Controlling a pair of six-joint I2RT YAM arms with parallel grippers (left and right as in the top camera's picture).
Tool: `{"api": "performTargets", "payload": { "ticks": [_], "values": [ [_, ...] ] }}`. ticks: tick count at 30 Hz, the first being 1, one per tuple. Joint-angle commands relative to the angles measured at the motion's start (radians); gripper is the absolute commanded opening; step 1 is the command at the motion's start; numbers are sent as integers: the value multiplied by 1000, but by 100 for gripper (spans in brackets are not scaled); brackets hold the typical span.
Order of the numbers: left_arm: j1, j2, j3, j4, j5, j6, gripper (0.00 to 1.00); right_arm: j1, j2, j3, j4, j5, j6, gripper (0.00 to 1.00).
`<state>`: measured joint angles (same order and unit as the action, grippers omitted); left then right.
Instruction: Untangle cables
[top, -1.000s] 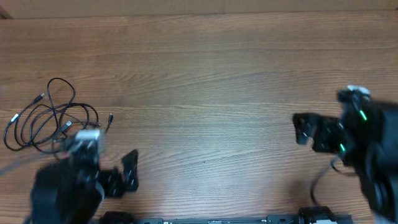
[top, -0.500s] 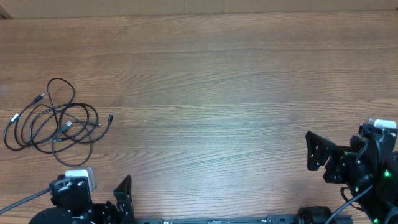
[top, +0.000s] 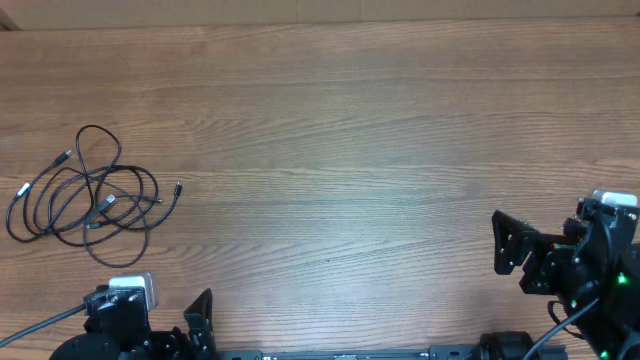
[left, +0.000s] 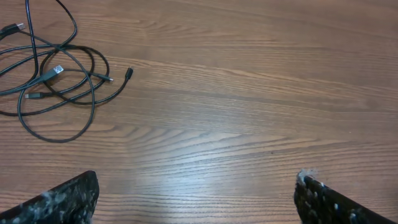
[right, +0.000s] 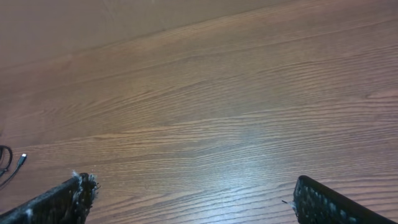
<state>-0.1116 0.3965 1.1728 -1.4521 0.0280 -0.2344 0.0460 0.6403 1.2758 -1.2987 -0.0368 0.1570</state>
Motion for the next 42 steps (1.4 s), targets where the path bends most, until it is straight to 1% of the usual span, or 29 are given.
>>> {"api": "performTargets", "payload": {
  "ticks": [1, 18, 28, 31, 35, 42],
  "values": [
    [-3, -5, -5, -1, -9, -13, 100, 1, 2, -5, 3, 10, 3, 100],
    [-3, -5, -5, -1, -9, -13, 100, -10, -3, -6, 10, 36, -5, 100],
    [-3, -5, -5, -1, -9, -14, 100, -10, -69, -8, 118, 32, -5, 100],
    [-3, -5, -5, -1, -9, -13, 100, -10, -92, -34, 158, 32, -5, 100],
    [-3, -5, -5, -1, -9, -13, 100, -10, -158, -155, 305, 26, -5, 100],
    [-3, -5, -5, -1, -9, -13, 100, -10, -341, -471, 644, -63, -4, 100]
  ]
}}
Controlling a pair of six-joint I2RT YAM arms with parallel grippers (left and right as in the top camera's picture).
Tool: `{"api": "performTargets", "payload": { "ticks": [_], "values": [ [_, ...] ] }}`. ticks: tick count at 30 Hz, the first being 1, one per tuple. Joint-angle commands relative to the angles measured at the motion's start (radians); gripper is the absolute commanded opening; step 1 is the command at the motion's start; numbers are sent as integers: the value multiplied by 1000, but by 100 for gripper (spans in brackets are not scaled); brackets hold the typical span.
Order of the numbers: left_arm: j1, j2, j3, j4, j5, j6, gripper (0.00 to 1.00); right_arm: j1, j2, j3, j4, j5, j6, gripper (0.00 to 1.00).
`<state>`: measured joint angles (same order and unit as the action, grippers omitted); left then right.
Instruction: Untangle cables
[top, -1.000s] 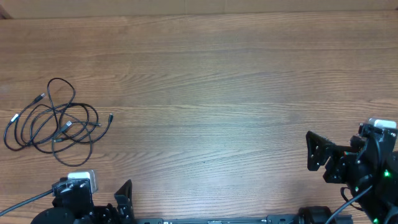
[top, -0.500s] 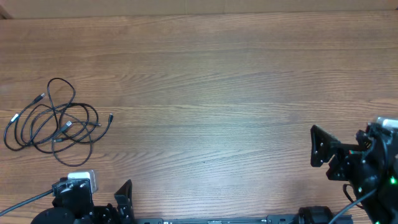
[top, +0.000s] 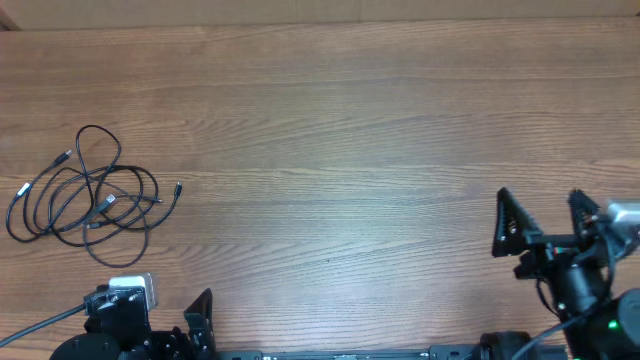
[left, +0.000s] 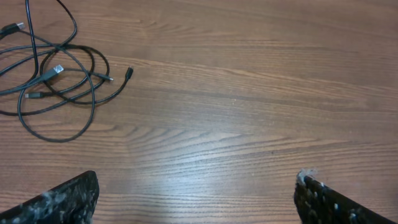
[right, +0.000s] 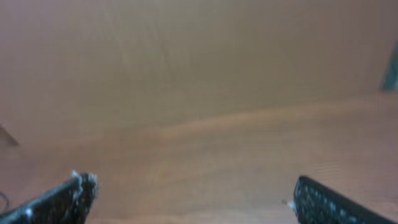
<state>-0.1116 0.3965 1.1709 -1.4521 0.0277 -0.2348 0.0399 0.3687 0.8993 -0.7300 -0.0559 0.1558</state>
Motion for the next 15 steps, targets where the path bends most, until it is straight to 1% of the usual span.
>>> {"api": "performTargets", "payload": {
  "ticks": [1, 10, 15],
  "values": [
    [-3, -5, -3, -1, -8, -13, 100, -3, -89, -130, 113, -45, -3, 100],
    [-3, -5, -3, -1, -8, -13, 100, -3, -267, -439, 450, -70, -3, 100],
    [-3, -5, -3, -1, -8, -13, 100, -3, -349, -565, 578, -69, -3, 100]
  ]
}}
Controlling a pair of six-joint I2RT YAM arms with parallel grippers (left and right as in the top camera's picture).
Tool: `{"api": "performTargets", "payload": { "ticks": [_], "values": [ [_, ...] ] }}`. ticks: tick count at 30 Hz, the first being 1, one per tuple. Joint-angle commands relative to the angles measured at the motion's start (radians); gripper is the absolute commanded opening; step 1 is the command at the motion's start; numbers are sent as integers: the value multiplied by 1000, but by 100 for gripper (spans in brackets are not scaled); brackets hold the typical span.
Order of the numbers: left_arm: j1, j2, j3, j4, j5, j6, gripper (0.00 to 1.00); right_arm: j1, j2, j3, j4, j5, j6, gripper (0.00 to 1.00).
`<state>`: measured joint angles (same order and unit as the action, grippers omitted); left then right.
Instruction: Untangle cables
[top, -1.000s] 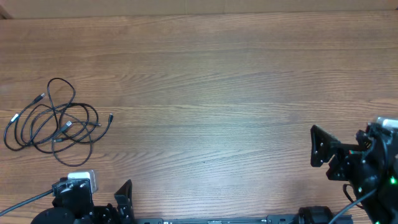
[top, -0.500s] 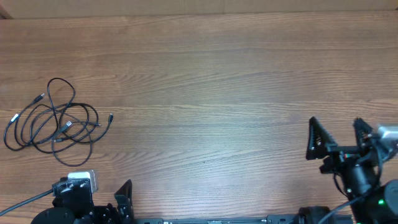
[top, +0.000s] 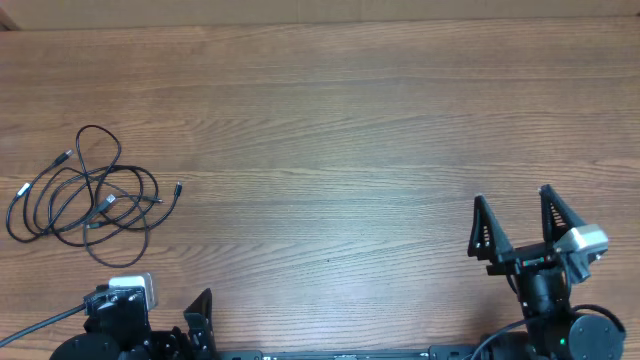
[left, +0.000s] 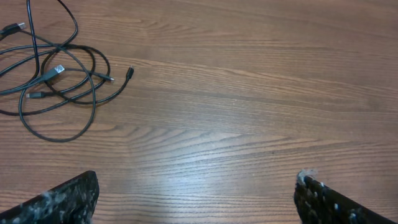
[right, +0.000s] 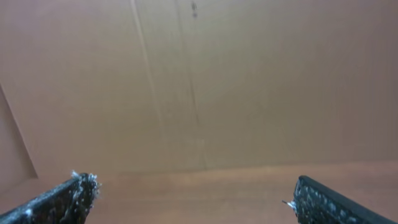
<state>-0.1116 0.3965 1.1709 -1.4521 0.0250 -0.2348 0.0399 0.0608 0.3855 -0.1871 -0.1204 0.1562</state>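
Observation:
A tangle of thin black cables (top: 88, 192) lies in loose loops on the wooden table at the far left, with small plug ends sticking out; it also shows at upper left in the left wrist view, cables (left: 53, 74). My left gripper (left: 196, 196) sits open at the near left edge, well short of the tangle, nothing between its fingers. My right gripper (top: 517, 222) stands open at the near right, fingers pointing to the far side, far from the cables. Its wrist view shows only a brown wall and the table's far part.
The wooden table (top: 350, 130) stretches bare between the tangle and the right arm. A brown cardboard wall (right: 199, 81) rises behind the table's far edge.
My right gripper has swung further left and turned up, its camera now facing the back wall instead of the table. The left gripper and the cables have not moved.
At first my right gripper sat at the near right corner, looking down across the table. Then it had turned upward toward the far side. Now it points at the back wall, open throughout. The cables and left gripper stayed put.

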Motion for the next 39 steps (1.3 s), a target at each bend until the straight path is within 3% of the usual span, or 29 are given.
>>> {"api": "performTargets", "payload": {
  "ticks": [1, 13, 18, 30, 39],
  "values": [
    [-3, -5, -3, -1, -6, -13, 100, -3, -53, -74, 62, -4, -3, 100],
    [-3, -5, -3, -1, -6, -13, 100, -3, -58, -293, 422, 115, -4, 100],
    [-3, -5, -3, -1, -6, -13, 100, -2, -58, -379, 485, 165, -4, 100],
    [-3, -5, -3, -1, -6, -13, 100, -1, -58, -378, 108, 176, -8, 100],
    [-3, -5, -3, -1, -6, -13, 100, -1, -58, -378, 108, 179, -7, 100]
  ]
}}
